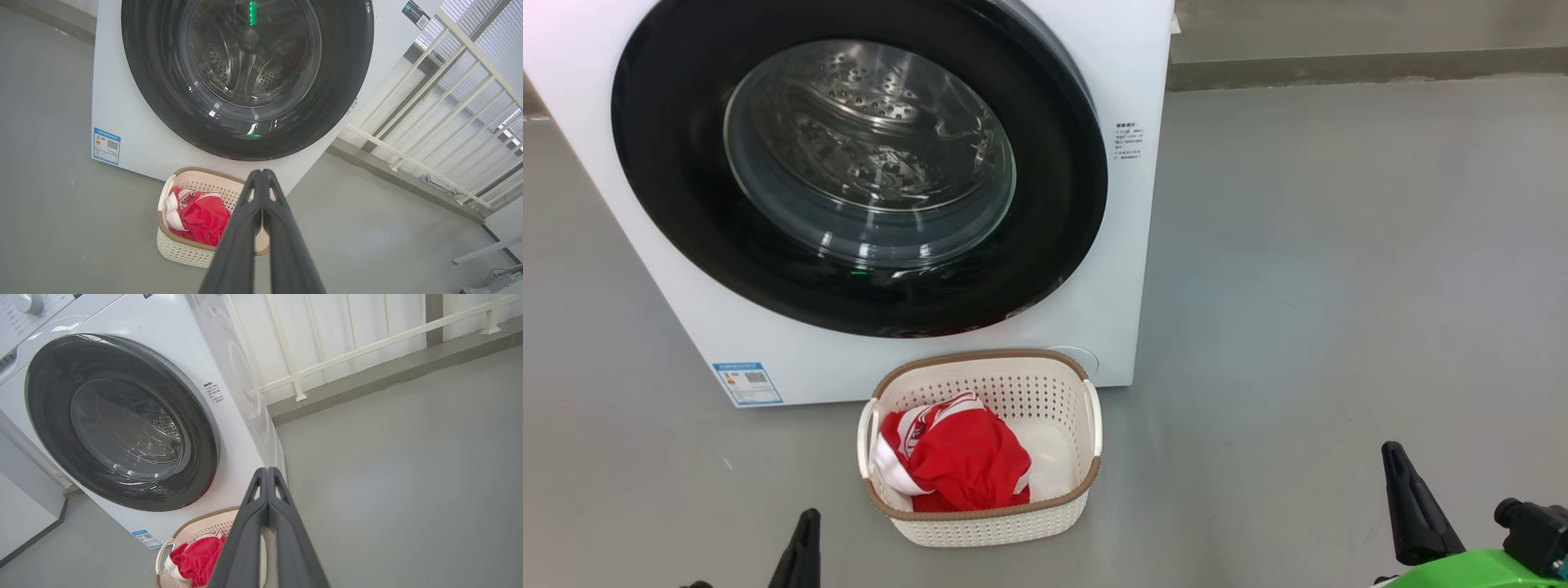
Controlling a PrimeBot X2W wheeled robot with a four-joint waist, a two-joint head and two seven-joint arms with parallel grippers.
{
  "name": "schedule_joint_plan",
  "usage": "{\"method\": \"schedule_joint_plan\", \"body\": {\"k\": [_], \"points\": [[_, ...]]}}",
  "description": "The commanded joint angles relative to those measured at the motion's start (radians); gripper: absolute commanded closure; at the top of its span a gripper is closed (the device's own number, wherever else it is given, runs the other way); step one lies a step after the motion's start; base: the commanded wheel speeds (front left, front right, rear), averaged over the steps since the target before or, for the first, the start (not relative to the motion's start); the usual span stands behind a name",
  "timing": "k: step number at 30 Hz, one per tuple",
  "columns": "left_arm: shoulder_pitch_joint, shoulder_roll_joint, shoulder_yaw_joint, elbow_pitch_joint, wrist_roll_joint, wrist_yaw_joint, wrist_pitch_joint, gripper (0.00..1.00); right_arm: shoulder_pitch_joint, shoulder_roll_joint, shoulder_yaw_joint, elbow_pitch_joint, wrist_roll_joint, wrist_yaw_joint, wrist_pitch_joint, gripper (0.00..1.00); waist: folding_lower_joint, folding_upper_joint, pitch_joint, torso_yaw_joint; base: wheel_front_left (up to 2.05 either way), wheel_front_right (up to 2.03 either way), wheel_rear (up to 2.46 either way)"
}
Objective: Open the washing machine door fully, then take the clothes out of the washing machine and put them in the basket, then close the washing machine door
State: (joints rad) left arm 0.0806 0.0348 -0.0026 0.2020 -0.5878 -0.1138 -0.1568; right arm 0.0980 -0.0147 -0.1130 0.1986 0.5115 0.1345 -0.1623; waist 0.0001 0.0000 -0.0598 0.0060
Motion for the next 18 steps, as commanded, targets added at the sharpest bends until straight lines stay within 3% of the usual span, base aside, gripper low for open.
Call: {"method": "schedule_joint_plan", "body": {"k": [1, 18], "points": [[-0.043, 0.008, 0.018, -0.02, -0.024, -0.004, 0.007, 1.0, -0.049, -0.013, 0.001, -0.022, 0.035, -0.001, 0.006, 1.0, -0.0001, 0.0, 0.001, 0.0, 0.0, 0.0, 0.0], [-0.07, 0.009, 0.037, -0.008, -0.209, -0.007, 0.056, 1.0, -0.078, -0.017, 0.001, -0.009, 0.232, -0.002, 0.056, 1.0, -0.0001, 0.0, 0.012, -0.001, 0.0, 0.0, 0.0]]}}
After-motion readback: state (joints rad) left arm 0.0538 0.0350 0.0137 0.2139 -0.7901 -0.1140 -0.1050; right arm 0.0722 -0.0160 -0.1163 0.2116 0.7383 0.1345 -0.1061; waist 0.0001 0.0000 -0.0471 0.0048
